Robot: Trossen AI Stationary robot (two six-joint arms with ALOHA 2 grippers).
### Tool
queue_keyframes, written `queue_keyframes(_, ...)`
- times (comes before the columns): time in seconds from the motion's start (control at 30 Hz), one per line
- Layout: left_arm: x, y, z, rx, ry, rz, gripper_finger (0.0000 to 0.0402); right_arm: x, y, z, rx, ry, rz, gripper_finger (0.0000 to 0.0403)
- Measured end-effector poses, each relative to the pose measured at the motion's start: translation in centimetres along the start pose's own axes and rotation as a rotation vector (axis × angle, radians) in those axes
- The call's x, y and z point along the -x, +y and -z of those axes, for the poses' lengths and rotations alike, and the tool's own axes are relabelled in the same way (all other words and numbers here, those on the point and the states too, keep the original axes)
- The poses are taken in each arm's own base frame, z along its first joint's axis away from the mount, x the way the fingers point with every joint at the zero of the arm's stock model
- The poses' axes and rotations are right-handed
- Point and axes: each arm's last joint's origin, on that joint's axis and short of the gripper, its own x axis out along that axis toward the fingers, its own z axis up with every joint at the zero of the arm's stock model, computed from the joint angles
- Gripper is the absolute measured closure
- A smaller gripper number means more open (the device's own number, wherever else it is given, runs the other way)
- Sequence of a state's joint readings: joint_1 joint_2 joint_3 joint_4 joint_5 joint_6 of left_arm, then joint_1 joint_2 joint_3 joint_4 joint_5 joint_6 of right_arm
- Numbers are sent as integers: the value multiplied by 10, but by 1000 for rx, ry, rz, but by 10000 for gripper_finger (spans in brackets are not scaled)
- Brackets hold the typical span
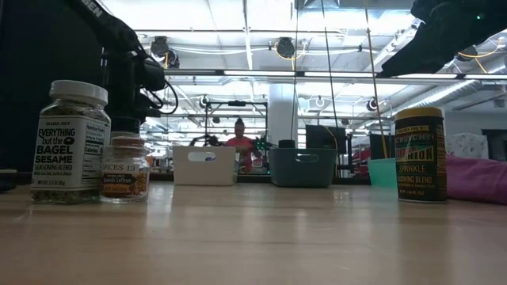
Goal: Sort spices by type
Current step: Put the top brown seasoning bottle into the orange bin
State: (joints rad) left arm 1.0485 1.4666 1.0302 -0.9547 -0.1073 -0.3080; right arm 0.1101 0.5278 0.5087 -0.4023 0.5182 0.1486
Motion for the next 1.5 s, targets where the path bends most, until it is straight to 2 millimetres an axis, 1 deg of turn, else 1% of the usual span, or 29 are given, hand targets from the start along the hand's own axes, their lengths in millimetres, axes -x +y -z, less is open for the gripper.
queue_keyframes(0.4, 0, 0, 1, -1, 4, -9, 207, 0, 0, 0, 6, 0, 0, 193)
queue_keyframes(0.53, 0, 0, 4, -6, 44, -3, 207, 0, 0, 0, 7, 0, 0, 193)
queue_keyframes(0.67, 0, 0, 5, -5, 49, 3, 207, 0, 0, 0, 10, 0, 0, 193)
queue_keyframes(0.83, -6, 0, 10, -10, 76, 4, 207, 0, 0, 0, 11, 0, 1, 193)
queue_keyframes(1.1, -7, -1, 11, 8, 73, 0, 207, 0, 0, 0, 11, 0, 1, 193)
queue_keyframes(1.33, -24, -2, 20, 2, 78, 4, 207, 0, 0, 0, 11, -1, 1, 193)
queue_keyframes(1.5, -28, -3, 22, -4, 69, -2, 207, 0, 0, 0, 11, -1, 2, 193)
